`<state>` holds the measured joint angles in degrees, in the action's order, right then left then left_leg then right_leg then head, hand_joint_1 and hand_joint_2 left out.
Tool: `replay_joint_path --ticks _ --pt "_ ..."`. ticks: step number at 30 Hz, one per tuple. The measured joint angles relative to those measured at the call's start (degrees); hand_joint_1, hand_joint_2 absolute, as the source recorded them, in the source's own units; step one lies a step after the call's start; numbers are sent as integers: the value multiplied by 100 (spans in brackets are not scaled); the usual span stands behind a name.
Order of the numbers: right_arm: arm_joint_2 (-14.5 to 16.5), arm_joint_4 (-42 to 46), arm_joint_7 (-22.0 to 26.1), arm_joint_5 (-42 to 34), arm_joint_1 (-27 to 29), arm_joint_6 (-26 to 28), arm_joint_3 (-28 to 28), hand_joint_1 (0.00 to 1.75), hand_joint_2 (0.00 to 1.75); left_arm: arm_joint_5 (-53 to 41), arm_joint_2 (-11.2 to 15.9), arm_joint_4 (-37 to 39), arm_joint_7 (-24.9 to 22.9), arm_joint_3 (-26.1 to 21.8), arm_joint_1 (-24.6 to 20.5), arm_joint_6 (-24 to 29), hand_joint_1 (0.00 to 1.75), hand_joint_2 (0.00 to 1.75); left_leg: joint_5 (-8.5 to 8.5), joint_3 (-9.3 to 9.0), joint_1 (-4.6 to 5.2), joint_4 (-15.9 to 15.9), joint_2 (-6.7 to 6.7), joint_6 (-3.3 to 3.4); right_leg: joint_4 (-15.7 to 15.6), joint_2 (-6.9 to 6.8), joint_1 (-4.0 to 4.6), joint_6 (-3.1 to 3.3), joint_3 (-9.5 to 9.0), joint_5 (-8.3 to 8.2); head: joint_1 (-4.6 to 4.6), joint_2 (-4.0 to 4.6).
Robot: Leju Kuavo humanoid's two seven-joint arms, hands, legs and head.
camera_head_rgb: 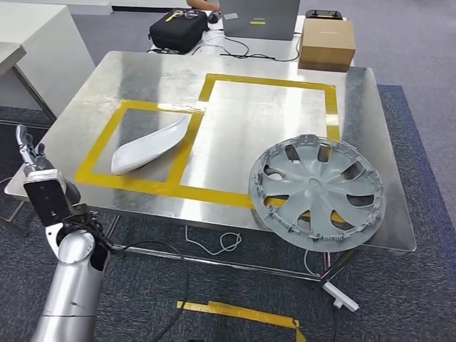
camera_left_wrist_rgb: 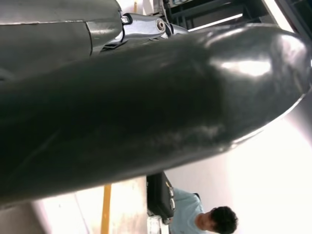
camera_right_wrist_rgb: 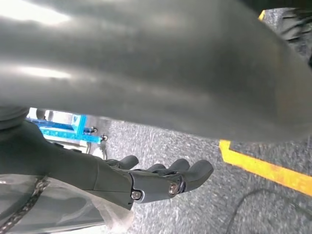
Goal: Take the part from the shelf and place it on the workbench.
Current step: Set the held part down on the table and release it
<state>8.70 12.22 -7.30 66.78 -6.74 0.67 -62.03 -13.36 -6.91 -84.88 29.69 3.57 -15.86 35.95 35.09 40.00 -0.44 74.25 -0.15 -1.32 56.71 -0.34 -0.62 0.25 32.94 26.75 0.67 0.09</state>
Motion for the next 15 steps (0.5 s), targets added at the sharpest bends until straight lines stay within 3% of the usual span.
replay_joint_path --ticks 2,4,6,8,10,12,14,15 --pt "0 0 0 -15 0 7 -15 0 0 -58 2 -22 -12 8 48 13 0 0 -137 -311 -1 -305 0 16 12 5 2 -18 92 -68 0 0" --pt "0 0 -1 -37 1 11 -37 0 0 -121 3 -86 -19 31 70 17 0 0 -395 -872 9 -1182 -1 69 31 11 14 -58 153 -123 -1 0" --pt "0 0 -2 -59 -2 13 -51 0 0 -167 3 -165 -24 59 95 19 0 0 -506 -1155 31 -1698 -4 132 46 10 29 -120 197 -181 7 0" --pt "-1 0 -1 -75 -3 15 -69 0 0 -197 8 -236 -34 74 150 20 0 0 -550 -1125 51 -1733 -5 197 36 9 22 -194 221 -246 10 0" --pt "-8 0 2 -96 2 19 -91 0 0 -220 15 -304 -51 87 194 21 0 0 -643 -1069 41 -1756 13 284 111 19 5 -258 292 -152 14 0" --pt "-16 0 3 -113 4 24 -105 0 0 -233 21 -382 -63 100 242 27 0 0 -752 -962 22 -1776 29 356 596 27 -5 -301 503 286 29 0" --pt "-17 0 2 -126 7 27 -122 0 0 -238 30 -460 -69 103 335 39 0 0 -846 -825 25 -1769 30 377 1366 26 -8 -331 741 763 38 0" --pt "-19 0 2 -137 11 30 -130 0 0 -239 33 -490 -71 101 388 48 0 0 -890 -759 27 -1764 32 373 1624 26 -9 -340 776 854 35 0"
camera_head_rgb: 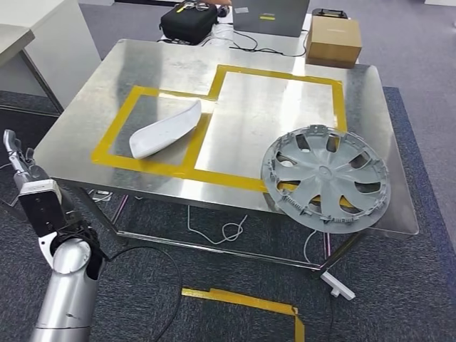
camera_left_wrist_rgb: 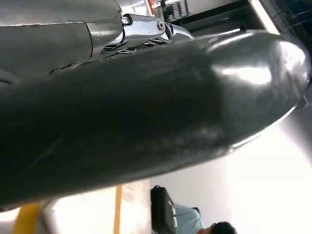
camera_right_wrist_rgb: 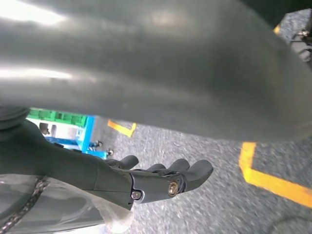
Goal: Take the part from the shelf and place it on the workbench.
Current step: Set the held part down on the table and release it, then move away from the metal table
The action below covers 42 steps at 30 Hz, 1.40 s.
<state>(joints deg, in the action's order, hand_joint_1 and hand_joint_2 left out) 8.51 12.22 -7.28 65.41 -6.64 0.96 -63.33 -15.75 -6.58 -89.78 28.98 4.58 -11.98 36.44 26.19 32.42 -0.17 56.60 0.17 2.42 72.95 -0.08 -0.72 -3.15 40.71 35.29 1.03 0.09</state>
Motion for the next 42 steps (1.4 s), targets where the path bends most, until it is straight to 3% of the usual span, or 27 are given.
replay_joint_path --ticks 1,2,4,6,7,9,10,12,14,15,16,17,19,21,23,25,27,29,30,31,32,33,35,37,38,40,42 --pt "-1 0 0 -11 4 3 -5 0 0 -1 4 -28 -2 -2 48 8 0 0 -42 64 1 5 1 -7 72 0 0 -5 -60 -26 2 0" --pt "-4 0 0 -21 5 6 -9 0 0 -1 10 -55 -3 -4 90 15 0 0 -82 123 0 11 2 -18 -70 -1 0 -5 -231 -144 2 0" --pt "-13 0 0 -39 -5 16 -28 0 0 -1 31 -123 -6 -12 163 33 0 0 -152 212 2 24 -1 -58 -820 -1 1 15 -816 -403 3 0" --pt "-17 0 3 -54 -22 24 -56 0 0 -1 55 -206 -7 -21 234 57 0 0 -215 266 20 47 0 -116 -1538 3 10 48 -1319 -448 -2 0" --pt "-18 0 14 -61 -25 25 -71 0 0 1 63 -240 -7 -28 271 65 0 0 -249 287 29 59 2 -145 -1711 7 15 62 -1431 -419 -3 0" --pt "-18 0 35 -72 -14 26 -93 0 0 4 80 -308 -5 -44 367 66 0 0 -296 322 30 80 2 -210 -1772 7 10 119 -1411 -426 -5 0" --pt "-19 0 43 -75 -7 27 -102 0 0 5 89 -344 -2 -56 425 55 0 0 -235 352 24 127 1 -243 -1773 2 4 170 -1375 -454 -9 0" --pt "-19 0 40 -78 0 32 -109 0 0 2 99 -415 6 -83 535 17 0 0 164 480 8 498 -3 -305 -1775 -17 -5 280 -1294 -541 -21 0" --pt "-19 0 39 -80 1 37 -111 0 0 -21 98 -468 15 -102 637 -26 0 0 681 658 0 1215 -4 -339 -1760 -27 10 327 -1189 -629 -31 -1" --pt "-19 0 39 -85 2 38 -116 0 0 -39 97 -490 20 -105 695 -40 0 0 805 702 -2 1522 -4 -343 -1748 -29 17 332 -1123 -670 -32 -1" --pt "-19 0 39 -90 2 39 -123 0 0 -61 96 -513 26 -107 754 -52 0 0 805 680 -2 1687 -4 -338 -1727 -30 26 334 -1054 -711 -32 -1" --pt "-19 0 39 -95 2 40 -132 0 0 -81 95 -542 31 -108 809 -60 0 0 696 569 -2 1649 -5 -322 -1702 -29 34 331 -982 -745 -33 0" --pt "-19 0 39 -110 2 42 -146 0 0 -107 91 -621 47 -109 890 -75 0 0 418 108 4 1045 -6 -261 -1641 -28 49 320 -854 -802 -32 0" --pt "-19 0 39 -126 0 41 -151 0 0 -111 86 -716 62 -110 941 -84 0 0 363 -336 21 334 -8 -197 -1589 -27 74 288 -767 -852 -28 0" --pt "-19 0 40 -138 -1 40 -157 0 0 -98 82 -799 73 -123 1003 -85 0 0 408 -453 41 68 -11 -158 -1571 -29 84 230 -710 -920 -26 0" --pt "-21 0 45 -158 6 40 -178 0 0 -72 83 -858 78 -149 1073 -86 0 0 342 -394 26 20 1 -98 -1545 -23 77 162 -654 -916 -32 0" --pt "-25 0 54 -176 16 41 -211 0 0 -50 85 -902 79 -176 1122 -92 0 0 229 -299 4 -12 16 -16 -1260 -8 69 107 -514 -583 -20 0" --pt "-25 0 56 -190 22 42 -238 0 0 -36 87 -934 79 -204 1179 -102 0 0 118 -161 10 -7 18 24 -584 -2 56 71 -305 -51 -4 0" --pt "-25 0 55 -197 25 43 -246 0 0 -23 89 -942 79 -221 1214 -104 0 0 62 -84 15 -2 18 25 -252 -2 53 60 -238 109 -3 0" --pt "-25 0 55 -205 27 43 -250 0 0 -11 90 -945 79 -243 1247 -105 0 0 4 -5 18 3 18 21 -48 -3 51 52 -233 134 -5 0" --pt "-25 0 55 -211 29 44 -252 0 0 1 91 -946 79 -269 1276 -105 0 0 -51 72 19 9 19 13 -25 -3 51 51 -313 33 -4 0" --pt "-25 0 55 -215 30 47 -253 0 0 10 93 -947 79 -303 1306 -104 0 0 -106 143 20 13 19 -1 -203 -3 51 57 -496 -144 -5 0" --pt "-26 0 54 -217 24 53 -256 0 0 23 98 -962 85 -378 1367 -97 0 0 -208 260 29 26 18 -42 -976 -3 57 90 -1098 -393 -3 -1" --pt "-27 0 57 -222 12 57 -260 0 0 35 102 -988 103 -448 1422 -91 0 0 -308 332 45 45 21 -97 -1686 3 68 130 -1563 -360 -7 -1" --pt "-27 0 65 -227 9 58 -265 0 0 42 103 -1000 113 -479 1448 -95 0 0 -357 355 50 49 23 -127 -1844 7 77 150 -1638 -318 -9 -1" --pt "-26 -1 83 -240 22 56 -282 0 0 55 104 -1011 130 -535 1506 -113 0 0 -405 398 45 58 16 -190 -1886 -3 70 224 -1551 -354 -6 -1" --pt "-25 -1 90 -246 32 51 -298 0 0 68 105 -1018 138 -598 1568 -124 0 0 -82 486 29 286 0 -265 -1893 -32 51 332 -1445 -464 -24 -1"
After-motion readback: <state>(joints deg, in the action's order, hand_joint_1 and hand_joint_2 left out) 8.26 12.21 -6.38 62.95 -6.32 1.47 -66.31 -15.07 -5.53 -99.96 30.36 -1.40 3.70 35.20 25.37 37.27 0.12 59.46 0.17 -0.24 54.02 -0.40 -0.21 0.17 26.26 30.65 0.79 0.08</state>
